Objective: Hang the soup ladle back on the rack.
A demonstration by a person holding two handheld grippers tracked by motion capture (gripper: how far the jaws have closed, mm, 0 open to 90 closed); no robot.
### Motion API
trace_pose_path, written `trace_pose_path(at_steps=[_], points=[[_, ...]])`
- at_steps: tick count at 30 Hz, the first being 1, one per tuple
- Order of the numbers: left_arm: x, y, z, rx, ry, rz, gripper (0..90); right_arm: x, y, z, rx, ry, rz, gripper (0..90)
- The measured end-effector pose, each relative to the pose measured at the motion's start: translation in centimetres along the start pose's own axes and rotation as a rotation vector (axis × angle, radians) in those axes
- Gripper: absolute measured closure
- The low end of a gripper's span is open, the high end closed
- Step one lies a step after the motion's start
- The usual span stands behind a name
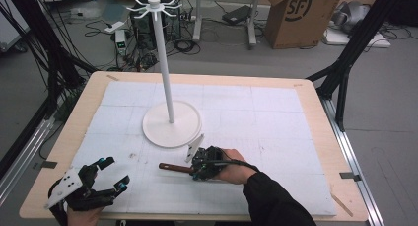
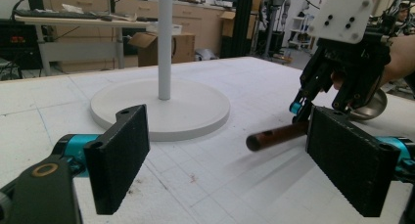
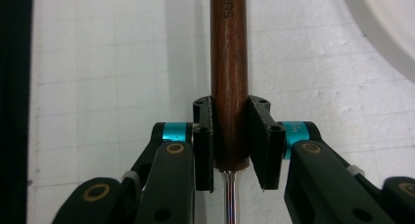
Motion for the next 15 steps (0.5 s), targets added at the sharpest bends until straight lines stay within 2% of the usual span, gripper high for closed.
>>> trace_pose_path(at_steps=[1, 2, 8, 9, 15], points=[[0.0, 0.0, 0.0, 0.0, 0.0, 0.0, 17.0, 0.0, 0.0, 0.0, 0.0, 0.0, 0.0, 74.3], [0.0, 0.0, 0.0, 0.001, 0.0, 0.0, 17.0, 0.5, -0.2, 0.0, -0.01, -0.027, 0.002, 74.3], [0.0, 0.0, 0.1, -0.001, 0.005, -0.001, 17.0, 2.2, -1.0, 0.2, -0.047, -0.105, 0.017, 74.3], [0.0, 0.0, 0.1, -0.001, 0.005, -0.001, 17.0, 2.2, -1.0, 0.2, -0.047, -0.105, 0.017, 74.3], [-0.1, 0.0, 0.1, -0.003, 0.009, -0.001, 17.0, 4.9, -1.9, 0.6, -0.1, -0.256, 0.034, 74.3]])
Point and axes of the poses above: each handheld gripper's, and its own axes: x roughly backward along the jaws, z roughly out of its underside, y roughly to its left, the point moved 9 cm from there along -x, roughly forward along the jaws, and after that the axes turned 12 degrees about y, right-handed, at the moved point
